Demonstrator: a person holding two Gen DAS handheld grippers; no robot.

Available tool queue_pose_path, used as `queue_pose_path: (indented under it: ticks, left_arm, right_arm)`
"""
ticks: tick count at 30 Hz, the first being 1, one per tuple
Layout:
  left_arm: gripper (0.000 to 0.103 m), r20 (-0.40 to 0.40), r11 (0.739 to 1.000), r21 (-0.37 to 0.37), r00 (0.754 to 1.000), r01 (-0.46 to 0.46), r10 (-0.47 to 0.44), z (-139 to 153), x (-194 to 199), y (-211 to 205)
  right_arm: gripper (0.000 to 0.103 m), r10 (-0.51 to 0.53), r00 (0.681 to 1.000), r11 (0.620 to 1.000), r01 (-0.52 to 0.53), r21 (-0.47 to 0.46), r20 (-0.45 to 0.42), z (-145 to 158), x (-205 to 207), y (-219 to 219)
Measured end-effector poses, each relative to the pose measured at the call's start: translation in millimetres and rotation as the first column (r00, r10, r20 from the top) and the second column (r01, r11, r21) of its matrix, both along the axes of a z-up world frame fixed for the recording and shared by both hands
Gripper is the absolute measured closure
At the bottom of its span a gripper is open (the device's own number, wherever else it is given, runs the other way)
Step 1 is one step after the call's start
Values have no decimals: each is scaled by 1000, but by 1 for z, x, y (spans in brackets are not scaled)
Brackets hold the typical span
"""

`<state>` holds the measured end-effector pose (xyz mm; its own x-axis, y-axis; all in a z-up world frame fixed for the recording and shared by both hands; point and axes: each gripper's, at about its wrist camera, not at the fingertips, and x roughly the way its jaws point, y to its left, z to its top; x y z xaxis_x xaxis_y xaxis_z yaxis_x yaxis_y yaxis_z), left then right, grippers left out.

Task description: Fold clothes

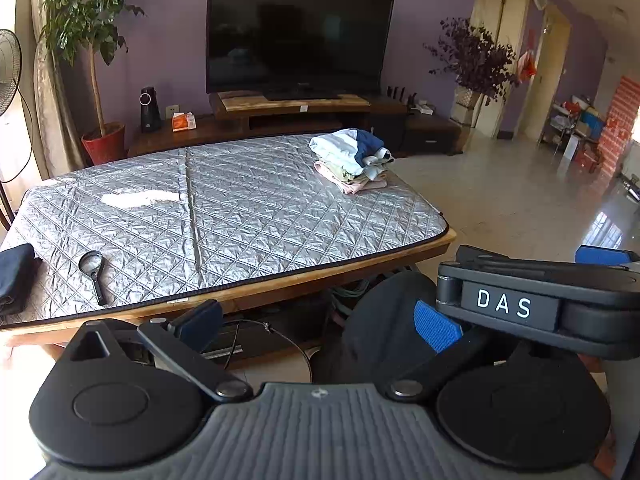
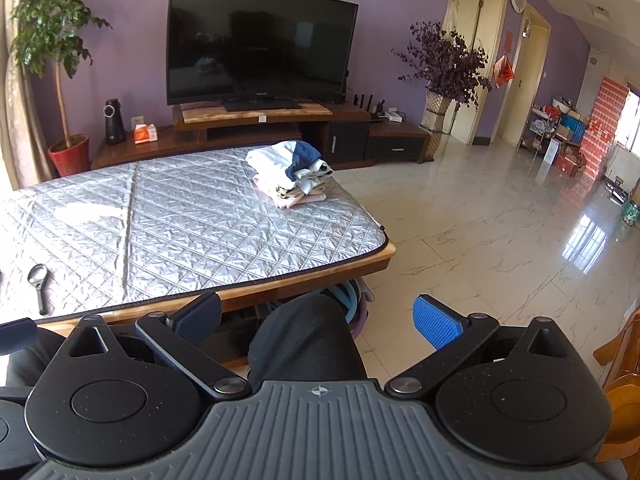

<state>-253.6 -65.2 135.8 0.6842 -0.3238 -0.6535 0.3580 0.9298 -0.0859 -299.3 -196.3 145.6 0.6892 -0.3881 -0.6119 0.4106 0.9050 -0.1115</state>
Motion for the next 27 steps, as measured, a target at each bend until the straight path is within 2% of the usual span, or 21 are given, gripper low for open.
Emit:
queue_pose_path:
  ticks: [23,27]
  left_arm:
    - [1,-12,1000,9,1000,12,-12,-1,1,-3]
    - [1,-27,1000,-7,999,26,-27,-2,2,-3]
  right_arm:
    - [0,-2,1000,1000,2,-1,4,1,-2,1]
    - [0,-6,1000,1000,6,2,5,1,-1,0]
